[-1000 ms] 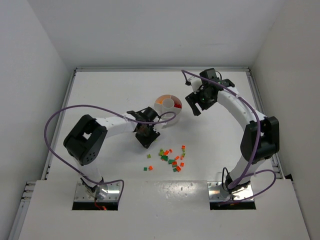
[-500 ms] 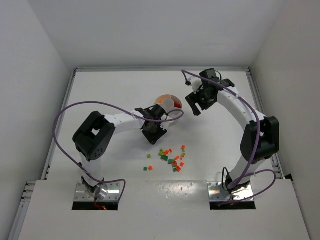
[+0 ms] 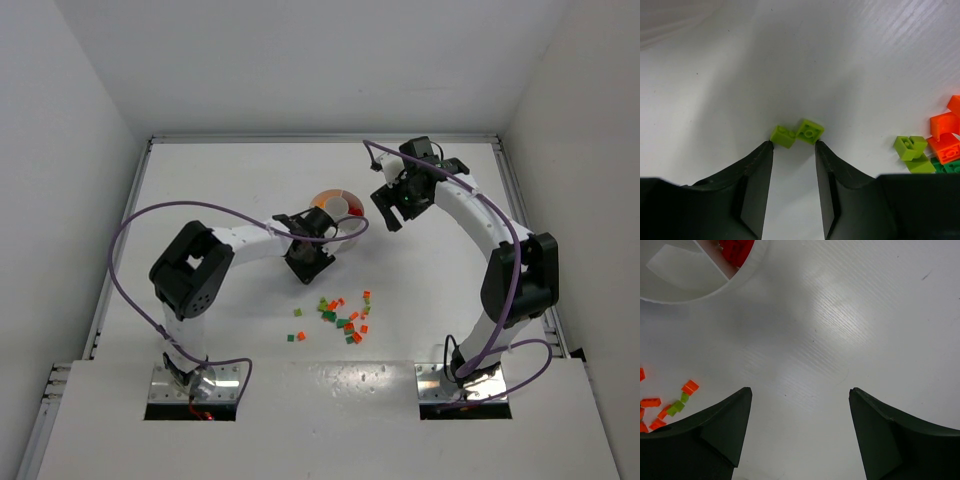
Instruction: Sort the legos into containers by color
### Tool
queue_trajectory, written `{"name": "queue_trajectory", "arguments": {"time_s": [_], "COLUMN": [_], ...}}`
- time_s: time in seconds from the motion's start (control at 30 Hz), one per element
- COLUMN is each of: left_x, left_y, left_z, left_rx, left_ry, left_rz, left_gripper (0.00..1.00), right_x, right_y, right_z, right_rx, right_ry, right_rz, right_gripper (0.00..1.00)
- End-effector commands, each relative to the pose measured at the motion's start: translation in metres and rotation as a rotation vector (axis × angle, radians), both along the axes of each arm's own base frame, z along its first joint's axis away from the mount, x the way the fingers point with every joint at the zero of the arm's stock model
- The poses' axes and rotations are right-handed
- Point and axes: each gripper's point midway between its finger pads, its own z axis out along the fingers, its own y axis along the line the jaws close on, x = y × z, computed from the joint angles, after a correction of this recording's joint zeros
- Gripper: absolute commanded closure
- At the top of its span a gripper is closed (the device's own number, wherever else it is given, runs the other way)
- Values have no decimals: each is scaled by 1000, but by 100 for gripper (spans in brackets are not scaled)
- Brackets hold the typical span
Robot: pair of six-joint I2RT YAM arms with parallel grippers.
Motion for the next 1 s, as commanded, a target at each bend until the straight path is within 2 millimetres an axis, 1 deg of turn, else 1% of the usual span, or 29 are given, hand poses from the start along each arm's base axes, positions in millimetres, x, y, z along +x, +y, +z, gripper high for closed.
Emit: {"name": "queue_trajectory", "arguments": {"time_s": [0.0,0.07,0.13,0.17,0.23,0.4,0.43,0.47,0.5,0.57,0.6,0.63,0.67,0.7,0.73,0.8,0.87,0.9,0.97], "left_x": [-7,-2,-3,-3,-3,-3,-6,-5,-5,-2,-4,-2,-4,-2,-5,-5,-6,-2,-3], "left_y": [3,-1,0,-3,-3,-3,0,-1,-1,1,0,0,-1,-4,-4,-5,-6,-8,-8], "left_z": [-26,-24,-28,-29,-29,-29,-35,-35,-35,-35,-35,-31,-26,-21,-20,-16,-16,-14,-20], "left_rx": [42,35,42,35,35,36,49,43,43,42,34,20,3,-15,-22,-35,-40,-40,-33], "left_ry": [52,44,52,61,61,59,73,66,66,66,74,72,71,58,64,62,69,55,73], "left_rz": [5,5,5,2,2,-7,-7,-7,-7,2,-2,5,-9,-21,-24,-27,-3,0,18], "left_gripper": [55,55,55,56,57,60,60,61,60,51,48,43,35,31,29,26,26,27,29], "right_x": [11,11,11,11,9,8,8,8,8,8,8,8,8,8,8,8,8,8,10], "right_y": [3,3,3,3,3,3,3,2,2,2,2,2,2,2,2,4,4,4,5], "right_z": [16,16,20,20,17,17,17,20,20,20,20,20,20,20,20,20,20,16,19], "right_rx": [4,4,7,7,4,4,4,7,7,7,7,7,7,7,7,15,15,12,14], "right_ry": [-59,-59,-68,-68,-59,-59,-59,-68,-68,-68,-68,-68,-68,-68,-68,-65,-65,-55,-64], "right_rz": [9,9,9,9,9,9,9,9,9,9,9,9,9,9,9,13,13,13,13], "right_gripper": [21,21,21,21,21,21,21,21,21,21,21,21,21,21,21,21,21,21,21]}}
